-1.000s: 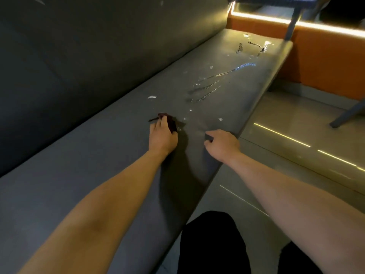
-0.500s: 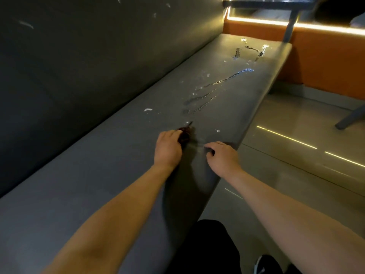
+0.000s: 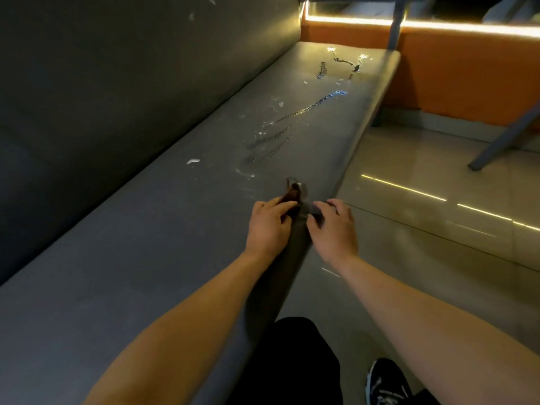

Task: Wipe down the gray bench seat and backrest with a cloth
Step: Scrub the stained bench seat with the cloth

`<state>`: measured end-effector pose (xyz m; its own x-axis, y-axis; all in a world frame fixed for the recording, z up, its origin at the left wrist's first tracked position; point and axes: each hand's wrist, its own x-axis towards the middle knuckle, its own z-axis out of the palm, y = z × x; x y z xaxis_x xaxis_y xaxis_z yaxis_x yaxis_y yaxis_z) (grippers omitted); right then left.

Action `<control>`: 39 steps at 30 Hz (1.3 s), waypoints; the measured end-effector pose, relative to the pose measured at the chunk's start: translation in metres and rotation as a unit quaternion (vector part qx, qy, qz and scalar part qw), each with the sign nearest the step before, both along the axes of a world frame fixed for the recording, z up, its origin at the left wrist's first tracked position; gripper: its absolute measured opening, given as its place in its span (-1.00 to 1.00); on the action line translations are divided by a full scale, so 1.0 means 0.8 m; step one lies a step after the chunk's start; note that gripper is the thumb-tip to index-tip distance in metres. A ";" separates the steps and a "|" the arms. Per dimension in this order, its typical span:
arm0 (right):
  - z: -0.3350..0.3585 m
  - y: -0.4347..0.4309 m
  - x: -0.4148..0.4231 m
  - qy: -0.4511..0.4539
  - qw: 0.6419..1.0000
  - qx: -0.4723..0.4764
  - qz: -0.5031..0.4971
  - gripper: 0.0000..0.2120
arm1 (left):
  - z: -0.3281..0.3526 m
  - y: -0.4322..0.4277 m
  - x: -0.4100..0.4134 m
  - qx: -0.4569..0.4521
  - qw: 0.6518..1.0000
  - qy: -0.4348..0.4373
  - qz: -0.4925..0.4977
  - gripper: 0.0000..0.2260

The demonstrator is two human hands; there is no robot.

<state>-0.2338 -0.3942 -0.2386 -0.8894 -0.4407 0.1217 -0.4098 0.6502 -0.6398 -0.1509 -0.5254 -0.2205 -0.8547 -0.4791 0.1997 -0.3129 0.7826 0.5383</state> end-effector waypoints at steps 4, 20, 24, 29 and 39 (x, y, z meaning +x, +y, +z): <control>-0.006 -0.007 0.009 -0.101 0.991 -0.083 -0.007 -0.63 | -0.001 -0.043 0.001 -0.057 0.998 0.034 0.019 -0.61; -0.002 -0.001 0.000 -0.348 0.853 -0.365 -0.137 -0.71 | 0.012 0.074 -0.047 0.072 0.997 0.019 0.012 -0.64; -0.010 0.018 0.007 -0.474 0.732 -0.458 -0.175 -0.78 | 0.006 0.098 -0.047 0.088 0.994 -0.004 -0.059 -0.65; 0.012 0.011 0.002 -0.409 0.796 -0.431 -0.113 -0.86 | 0.030 0.075 -0.039 0.234 0.969 0.079 -0.017 -0.69; 0.044 -0.015 -0.039 -0.177 0.934 -0.289 -0.110 -0.75 | 0.045 0.017 -0.032 0.152 0.986 0.070 0.018 -0.64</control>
